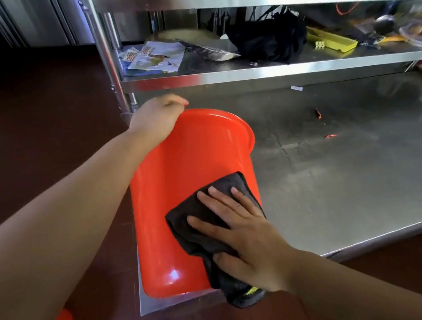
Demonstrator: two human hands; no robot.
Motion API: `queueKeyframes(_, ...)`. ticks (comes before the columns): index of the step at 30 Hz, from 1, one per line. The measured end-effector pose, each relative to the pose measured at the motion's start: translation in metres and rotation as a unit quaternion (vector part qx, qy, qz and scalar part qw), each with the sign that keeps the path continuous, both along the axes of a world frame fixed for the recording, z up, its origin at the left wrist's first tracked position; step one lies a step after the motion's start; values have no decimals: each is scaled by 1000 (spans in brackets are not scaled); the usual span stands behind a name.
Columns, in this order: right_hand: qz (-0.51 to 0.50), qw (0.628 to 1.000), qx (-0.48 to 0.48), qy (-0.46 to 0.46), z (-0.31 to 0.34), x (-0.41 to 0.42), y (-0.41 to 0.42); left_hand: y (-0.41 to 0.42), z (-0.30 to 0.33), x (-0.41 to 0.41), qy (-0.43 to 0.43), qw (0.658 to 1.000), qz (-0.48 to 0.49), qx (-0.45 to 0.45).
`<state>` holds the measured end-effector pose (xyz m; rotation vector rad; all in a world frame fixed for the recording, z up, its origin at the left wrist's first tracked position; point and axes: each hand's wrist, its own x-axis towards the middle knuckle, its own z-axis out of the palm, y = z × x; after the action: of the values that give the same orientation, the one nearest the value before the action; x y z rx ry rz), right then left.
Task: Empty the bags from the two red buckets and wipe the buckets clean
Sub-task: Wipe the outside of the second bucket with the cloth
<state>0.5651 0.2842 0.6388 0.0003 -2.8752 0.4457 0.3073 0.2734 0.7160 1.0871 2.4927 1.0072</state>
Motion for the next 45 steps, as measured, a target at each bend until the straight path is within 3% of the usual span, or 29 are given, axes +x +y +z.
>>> queueKeyframes(2,12,1000,0,-3,4,-15,5,2,4,-2,17,997,14,-77)
queueKeyframes(4,6,1000,5,-6,9,-37,16,2,3,-10,15,996,28,-89)
queueKeyframes(10,-50,999,-12,13,31,-115,57,-9,-16,-39,-159,986,33,24)
queueKeyframes(19,-66,998,23,4,35,-135,60,-29,-29,-50,-225,965,46,125)
queueKeyframes(32,42,999,16,4,-5,-11,-2,-33,-4,-48,-123,986,64,89)
queueKeyframes(36,45,999,13,3,-1,-23,-5,-25,-6,-38,-150,986,72,10)
queueKeyframes(45,-25,1000,-8,8,30,-114,41,-39,-24,-56,-245,959,86,114)
